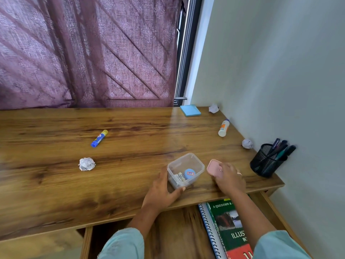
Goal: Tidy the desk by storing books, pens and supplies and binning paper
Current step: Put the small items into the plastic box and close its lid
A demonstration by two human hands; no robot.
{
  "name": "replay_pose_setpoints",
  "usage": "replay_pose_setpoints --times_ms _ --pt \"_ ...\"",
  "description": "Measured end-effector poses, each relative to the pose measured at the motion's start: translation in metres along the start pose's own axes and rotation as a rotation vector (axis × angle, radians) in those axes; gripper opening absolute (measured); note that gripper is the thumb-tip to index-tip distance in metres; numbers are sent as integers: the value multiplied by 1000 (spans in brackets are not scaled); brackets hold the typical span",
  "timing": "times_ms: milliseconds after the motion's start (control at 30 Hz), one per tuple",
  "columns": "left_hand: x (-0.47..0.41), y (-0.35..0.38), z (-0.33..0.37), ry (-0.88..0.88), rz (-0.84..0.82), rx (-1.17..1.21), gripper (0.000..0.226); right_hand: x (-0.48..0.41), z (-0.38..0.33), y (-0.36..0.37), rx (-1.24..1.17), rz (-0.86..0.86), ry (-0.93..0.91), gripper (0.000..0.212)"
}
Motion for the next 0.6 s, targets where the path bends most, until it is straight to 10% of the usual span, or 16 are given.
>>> replay_pose_setpoints --times_ms 600 --pt "-6 -10 5 23 160 2 73 7 -30 -6 125 -34 -80 55"
Point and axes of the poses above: each hand's wrist, its own x-axis away from the middle knuckle, its own y-axis out of the palm, z = x × y, the point moved 7 cm from there along -x, towards the middle knuckle, and after that the axes turned 2 degrees about -z, right-handed, at the moved point
